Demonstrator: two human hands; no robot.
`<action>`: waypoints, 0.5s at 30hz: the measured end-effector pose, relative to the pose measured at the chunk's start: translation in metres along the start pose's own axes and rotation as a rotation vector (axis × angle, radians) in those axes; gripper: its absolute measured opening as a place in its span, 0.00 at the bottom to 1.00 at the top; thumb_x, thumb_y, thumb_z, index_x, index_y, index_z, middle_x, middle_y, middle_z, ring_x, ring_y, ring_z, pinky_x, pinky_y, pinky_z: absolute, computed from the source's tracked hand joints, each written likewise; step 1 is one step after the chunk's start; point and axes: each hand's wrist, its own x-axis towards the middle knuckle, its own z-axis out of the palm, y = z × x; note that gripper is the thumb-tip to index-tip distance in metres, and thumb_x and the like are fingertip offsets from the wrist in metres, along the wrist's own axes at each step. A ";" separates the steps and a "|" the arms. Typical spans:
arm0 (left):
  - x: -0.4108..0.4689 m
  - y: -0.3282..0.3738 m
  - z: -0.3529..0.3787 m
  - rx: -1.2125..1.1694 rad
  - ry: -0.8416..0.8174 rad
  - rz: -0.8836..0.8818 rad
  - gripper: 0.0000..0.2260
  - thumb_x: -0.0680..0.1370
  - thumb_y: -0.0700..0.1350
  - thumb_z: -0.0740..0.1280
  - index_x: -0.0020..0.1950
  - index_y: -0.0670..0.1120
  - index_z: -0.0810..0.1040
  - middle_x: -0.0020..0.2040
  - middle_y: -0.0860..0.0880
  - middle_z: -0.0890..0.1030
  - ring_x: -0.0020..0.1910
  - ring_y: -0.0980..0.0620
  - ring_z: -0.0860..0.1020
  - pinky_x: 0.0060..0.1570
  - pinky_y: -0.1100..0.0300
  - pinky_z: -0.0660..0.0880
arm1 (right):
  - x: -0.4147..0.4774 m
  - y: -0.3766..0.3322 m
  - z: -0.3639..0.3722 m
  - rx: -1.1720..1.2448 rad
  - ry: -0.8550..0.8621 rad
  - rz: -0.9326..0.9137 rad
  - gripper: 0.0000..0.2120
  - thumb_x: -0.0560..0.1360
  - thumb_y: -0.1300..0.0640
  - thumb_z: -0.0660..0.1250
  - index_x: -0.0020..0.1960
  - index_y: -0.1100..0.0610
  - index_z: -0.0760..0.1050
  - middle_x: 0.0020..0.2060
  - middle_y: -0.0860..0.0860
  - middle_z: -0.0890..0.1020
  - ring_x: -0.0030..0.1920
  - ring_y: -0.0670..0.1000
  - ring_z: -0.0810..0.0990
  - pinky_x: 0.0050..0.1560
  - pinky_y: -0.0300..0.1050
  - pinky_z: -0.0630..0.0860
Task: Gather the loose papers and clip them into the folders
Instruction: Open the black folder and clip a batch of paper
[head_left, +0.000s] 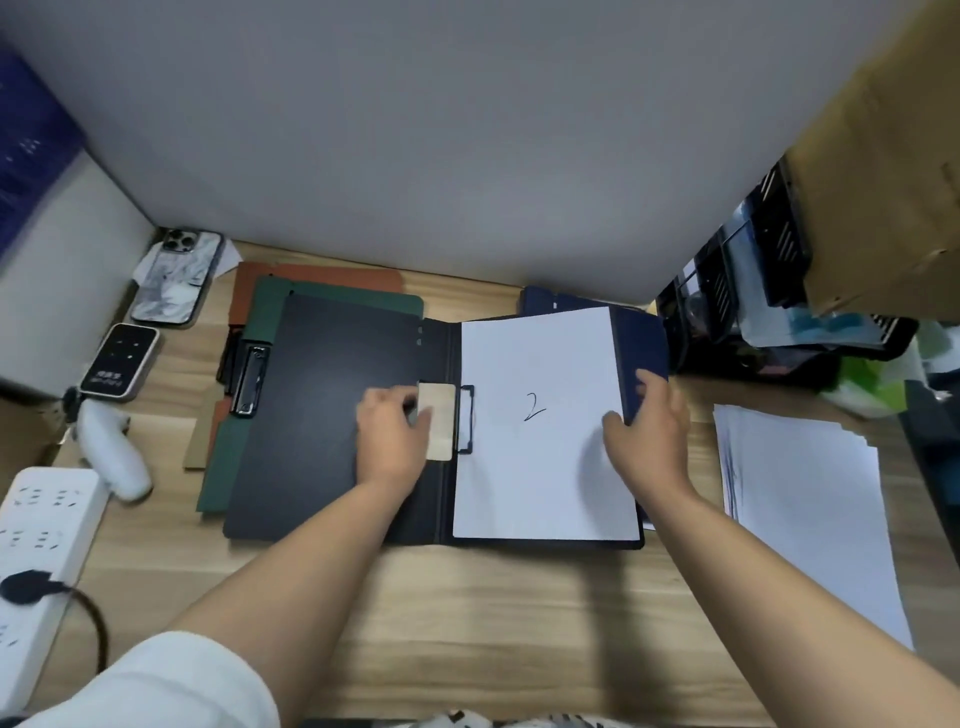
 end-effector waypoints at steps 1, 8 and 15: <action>-0.006 -0.011 -0.014 0.113 0.100 -0.034 0.14 0.77 0.51 0.69 0.62 0.51 0.82 0.62 0.45 0.78 0.64 0.42 0.75 0.67 0.47 0.70 | -0.004 0.005 -0.002 0.017 -0.019 0.059 0.29 0.77 0.60 0.67 0.77 0.57 0.63 0.71 0.55 0.69 0.71 0.57 0.67 0.64 0.47 0.67; -0.030 -0.052 -0.083 0.226 0.164 -0.411 0.31 0.77 0.49 0.70 0.79 0.49 0.65 0.77 0.41 0.65 0.77 0.40 0.62 0.71 0.35 0.63 | -0.020 0.014 0.001 0.126 -0.212 0.271 0.22 0.79 0.53 0.62 0.72 0.55 0.67 0.61 0.53 0.78 0.57 0.58 0.78 0.51 0.50 0.74; -0.032 -0.011 -0.121 -0.055 0.292 -0.345 0.18 0.76 0.57 0.65 0.58 0.47 0.81 0.56 0.41 0.84 0.57 0.37 0.80 0.55 0.45 0.78 | -0.033 -0.031 -0.023 0.230 -0.218 0.062 0.12 0.80 0.51 0.62 0.63 0.52 0.72 0.55 0.50 0.81 0.52 0.54 0.79 0.46 0.50 0.74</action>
